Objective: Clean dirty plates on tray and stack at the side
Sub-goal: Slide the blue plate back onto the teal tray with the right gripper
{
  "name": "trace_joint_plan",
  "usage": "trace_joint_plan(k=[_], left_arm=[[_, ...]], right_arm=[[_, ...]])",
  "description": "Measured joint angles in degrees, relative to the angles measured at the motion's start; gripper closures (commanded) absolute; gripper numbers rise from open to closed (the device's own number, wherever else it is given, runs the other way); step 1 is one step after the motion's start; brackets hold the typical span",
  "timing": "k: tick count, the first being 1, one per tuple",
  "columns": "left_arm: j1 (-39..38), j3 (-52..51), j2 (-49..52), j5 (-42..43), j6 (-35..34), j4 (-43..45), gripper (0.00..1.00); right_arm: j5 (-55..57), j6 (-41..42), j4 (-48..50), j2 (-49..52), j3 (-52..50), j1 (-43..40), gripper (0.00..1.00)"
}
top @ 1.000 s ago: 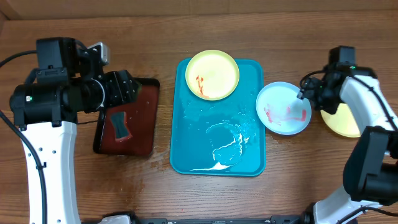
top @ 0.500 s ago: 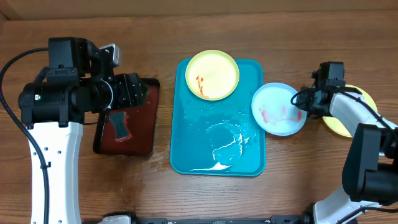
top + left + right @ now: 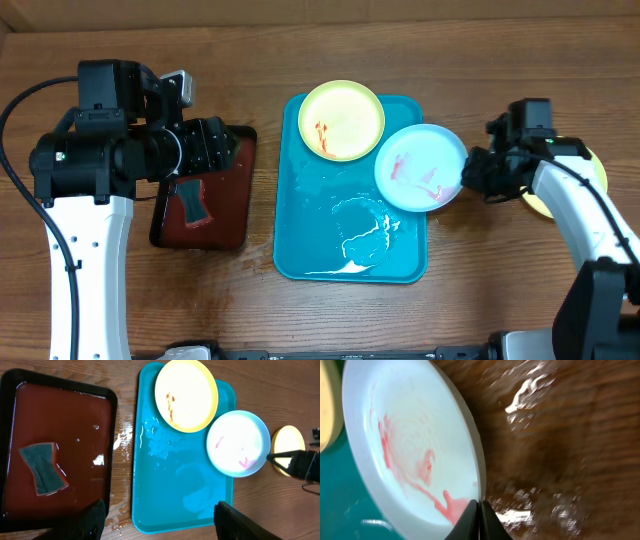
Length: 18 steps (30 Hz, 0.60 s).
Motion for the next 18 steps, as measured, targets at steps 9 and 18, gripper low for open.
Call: trace_joint_plan(k=[9, 18], left_arm=[[0.0, 0.0, 0.0, -0.1, 0.0, -0.1, 0.29], [0.0, 0.0, 0.1, -1.0, 0.6, -0.7, 0.29]], right_arm=[[-4.2, 5.7, -9.6, -0.4, 0.1, 8.7, 0.74], [8.9, 6.2, 5.5, -0.4, 0.1, 11.0, 0.44]])
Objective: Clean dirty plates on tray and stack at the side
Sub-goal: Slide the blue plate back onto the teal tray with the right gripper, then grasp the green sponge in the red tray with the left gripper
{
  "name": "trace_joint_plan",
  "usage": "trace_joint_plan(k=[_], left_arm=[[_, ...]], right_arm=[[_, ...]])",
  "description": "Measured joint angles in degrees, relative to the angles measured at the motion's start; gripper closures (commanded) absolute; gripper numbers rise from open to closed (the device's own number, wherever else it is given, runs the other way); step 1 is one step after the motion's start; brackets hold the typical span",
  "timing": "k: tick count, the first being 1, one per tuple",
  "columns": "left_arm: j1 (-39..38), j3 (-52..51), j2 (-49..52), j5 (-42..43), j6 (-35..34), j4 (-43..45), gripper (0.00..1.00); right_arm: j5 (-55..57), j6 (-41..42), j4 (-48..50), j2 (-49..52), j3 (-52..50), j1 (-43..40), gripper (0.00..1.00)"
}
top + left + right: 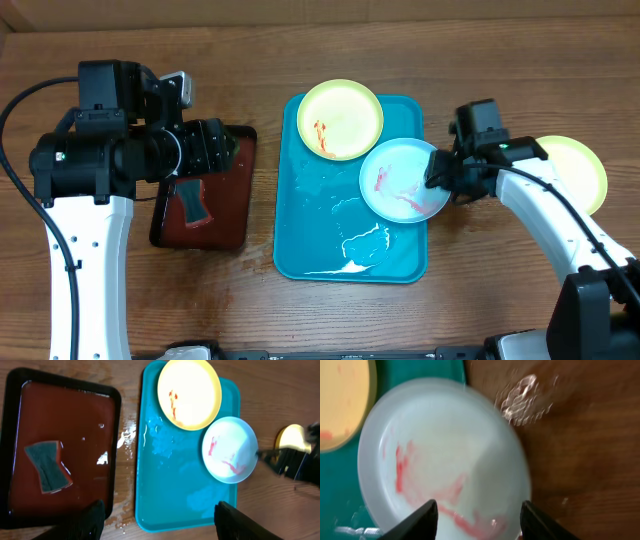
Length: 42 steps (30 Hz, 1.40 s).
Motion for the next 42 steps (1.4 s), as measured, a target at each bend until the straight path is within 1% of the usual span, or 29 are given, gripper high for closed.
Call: trace_joint_plan(k=[3, 6, 8, 9, 10, 11, 12, 14, 19, 24, 27, 30, 32, 33, 34, 35, 39, 42], left_arm=[[0.0, 0.0, 0.4, -0.3, 0.5, -1.2, 0.30], [0.0, 0.0, 1.7, -1.0, 0.9, -3.1, 0.30], [0.0, 0.0, 2.5, -1.4, 1.1, -3.8, 0.30], [0.0, 0.0, 3.0, -1.6, 1.2, -4.1, 0.30], [0.0, 0.0, 3.3, -1.7, 1.4, -4.2, 0.30], [0.0, 0.0, 3.6, -1.9, 1.4, -4.3, 0.30], [0.0, 0.0, 3.7, -2.1, 1.5, -4.3, 0.30], [0.0, 0.0, 3.8, -2.8, 1.8, -4.4, 0.29], [0.0, 0.0, 3.8, -4.7, 2.2, -4.4, 0.28], [0.0, 0.0, 3.8, -5.4, 2.3, -3.8, 0.26], [0.0, 0.0, 4.0, -5.7, 2.4, -3.6, 0.21], [0.0, 0.0, 4.5, -7.1, 2.2, -3.6, 0.21], [0.0, 0.0, 5.3, -8.9, 1.4, -3.8, 0.21], [0.0, 0.0, 5.9, -9.9, 0.8, -4.0, 0.21], [0.0, 0.0, 6.5, -10.6, 0.5, -4.2, 0.21], [0.0, 0.0, 7.4, -11.2, 0.1, -4.3, 0.21], [0.0, 0.0, 10.9, -13.6, -1.4, -4.9, 0.22], [0.0, -0.7, 14.1, -16.5, -3.0, -4.1, 0.25]], right_arm=[[3.0, -5.9, 5.8, 0.1, 0.0, -1.4, 0.43], [4.8, -10.0, 8.9, 1.1, 0.0, -1.5, 0.42], [6.1, -12.0, 10.1, 3.2, 0.0, -1.5, 0.42], [6.7, -12.6, 10.3, 4.6, 0.0, -1.5, 0.44], [7.2, -13.3, 10.4, 6.3, 0.0, -1.5, 0.50], [7.4, -14.0, 10.2, 8.0, 0.0, -1.5, 0.68], [7.7, -14.3, 9.7, 9.3, 0.0, -1.5, 0.83], [7.3, -14.1, 8.1, 11.5, 0.0, -1.5, 0.96], [2.0, -13.3, 2.0, 10.3, 0.7, -1.7, 0.96], [-4.8, -9.6, -6.1, 8.0, 0.8, 0.3, 0.96], [-6.9, -6.4, -9.9, 6.2, 0.8, 3.2, 0.96], [-7.7, -2.2, -11.3, 4.8, 0.8, 7.3, 0.96], [-7.3, 2.2, -9.6, 4.5, 0.2, 10.7, 0.96], [-6.4, 4.5, -8.2, 4.5, -0.3, 12.1, 0.90], [-5.6, 6.5, -7.0, 4.5, -0.9, 13.2, 0.78], [-4.5, 8.6, -6.0, 4.5, -1.5, 14.1, 0.71], [-0.4, 12.8, -3.4, 4.5, -2.9, 15.6, 0.71], [1.3, 14.0, -2.7, 4.5, -2.9, 15.4, 0.71]])
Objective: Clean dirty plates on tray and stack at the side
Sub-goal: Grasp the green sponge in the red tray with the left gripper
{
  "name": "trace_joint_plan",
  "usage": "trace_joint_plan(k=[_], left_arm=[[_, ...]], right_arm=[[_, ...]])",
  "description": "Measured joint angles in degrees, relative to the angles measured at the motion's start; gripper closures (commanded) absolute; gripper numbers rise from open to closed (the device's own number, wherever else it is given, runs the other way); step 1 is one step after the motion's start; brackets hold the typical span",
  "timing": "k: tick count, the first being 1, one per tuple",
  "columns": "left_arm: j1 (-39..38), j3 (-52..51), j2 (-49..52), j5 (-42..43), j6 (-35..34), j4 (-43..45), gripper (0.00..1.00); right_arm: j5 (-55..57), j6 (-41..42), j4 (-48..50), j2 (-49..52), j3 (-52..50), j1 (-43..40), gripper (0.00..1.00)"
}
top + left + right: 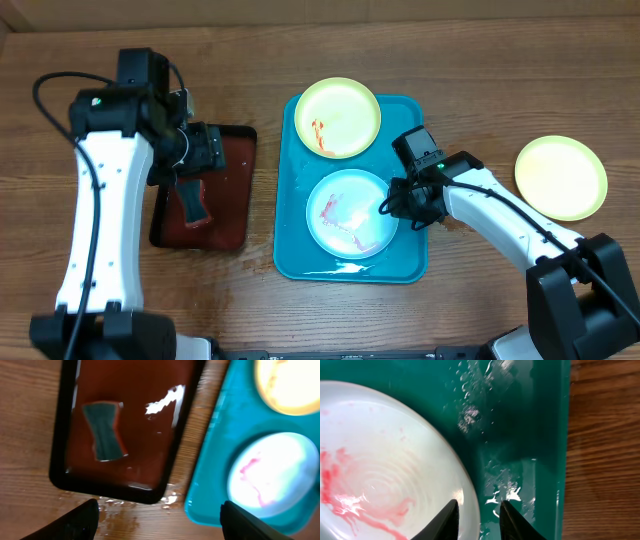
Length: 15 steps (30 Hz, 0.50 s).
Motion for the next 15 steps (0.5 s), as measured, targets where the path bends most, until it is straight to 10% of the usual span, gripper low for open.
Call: trace_joint_plan(k=[15], left_arm=[[6.0, -20.3, 14.3, -5.7, -7.9, 18.4, 0.57]], right_arm=[[1.1, -5.2, -1.9, 0.0, 0.0, -0.1, 0.72]])
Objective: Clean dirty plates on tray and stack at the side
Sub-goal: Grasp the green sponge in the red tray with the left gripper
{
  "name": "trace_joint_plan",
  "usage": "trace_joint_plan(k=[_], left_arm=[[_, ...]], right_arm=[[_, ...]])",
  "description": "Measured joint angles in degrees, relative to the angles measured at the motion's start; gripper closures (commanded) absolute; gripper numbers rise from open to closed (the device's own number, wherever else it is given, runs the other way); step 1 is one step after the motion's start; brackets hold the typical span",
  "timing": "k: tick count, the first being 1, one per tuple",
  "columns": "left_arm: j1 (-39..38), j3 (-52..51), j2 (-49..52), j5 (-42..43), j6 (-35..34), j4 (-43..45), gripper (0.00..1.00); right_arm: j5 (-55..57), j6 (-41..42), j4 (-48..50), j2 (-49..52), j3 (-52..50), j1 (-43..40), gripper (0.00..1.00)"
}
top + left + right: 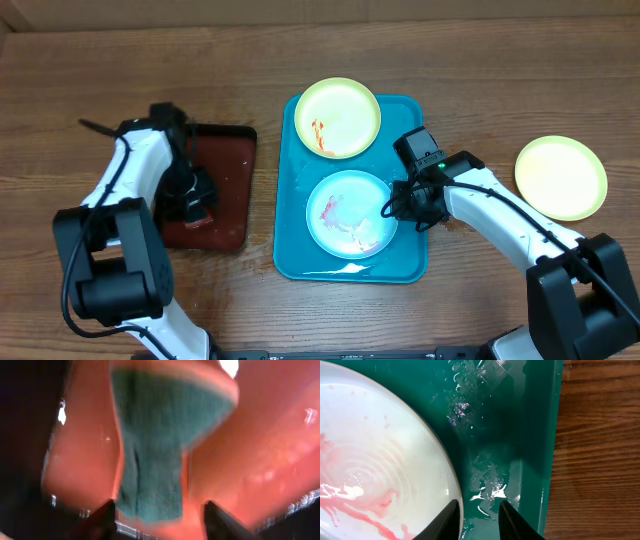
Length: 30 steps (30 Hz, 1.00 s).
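A white plate (349, 213) smeared with red lies flat in the front half of the teal tray (410, 262). A yellow plate (340, 118) with red streaks sits at the tray's far end. My right gripper (405, 205) is open at the white plate's right rim (451, 485), low over the wet tray floor (520, 435), holding nothing. My left gripper (197, 198) is down in the dark red tray (228, 195). It is open just above the green sponge (160, 445), whose near end lies between its fingers (107, 520).
A clean yellow plate (560, 177) lies alone on the wooden table at the right. Water pools on the teal tray near its front edge (350, 268). The red tray's black rim (222, 131) stands close to the teal tray's left side.
My left gripper was high above the red tray and is now low over the sponge, still open. My right gripper has shifted very slightly and stays open at the white plate's rim.
My right gripper was shut on the white plate's rim, the plate hanging off the tray's right edge. Then the plate was further onto the tray with the jaws apart. Later it lay in the tray's front half. My left gripper hovered over the red tray, now down at the sponge.
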Motion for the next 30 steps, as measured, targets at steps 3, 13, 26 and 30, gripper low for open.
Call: trace_joint_plan(k=[3, 13, 26, 30], left_arm=[[1.1, -2.0, 0.0, 1.1, 0.8, 5.4, 0.76], [-0.1, -4.2, 0.0, 6.6, 5.2, 7.5, 0.60], [-0.2, -4.1, 0.0, 3.4, 3.9, 10.1, 0.94], [-0.3, -4.7, 0.0, 3.2, 3.9, 11.7, 0.96]], right_arm=[[0.0, -0.1, 0.0, 0.0, 0.0, 0.0, 0.71], [0.0, -0.3, -0.4, 0.0, 0.0, 0.0, 0.71], [0.0, -0.3, -0.6, 0.0, 0.0, 0.0, 0.71], [0.0, -0.3, -0.6, 0.0, 0.0, 0.0, 0.71]])
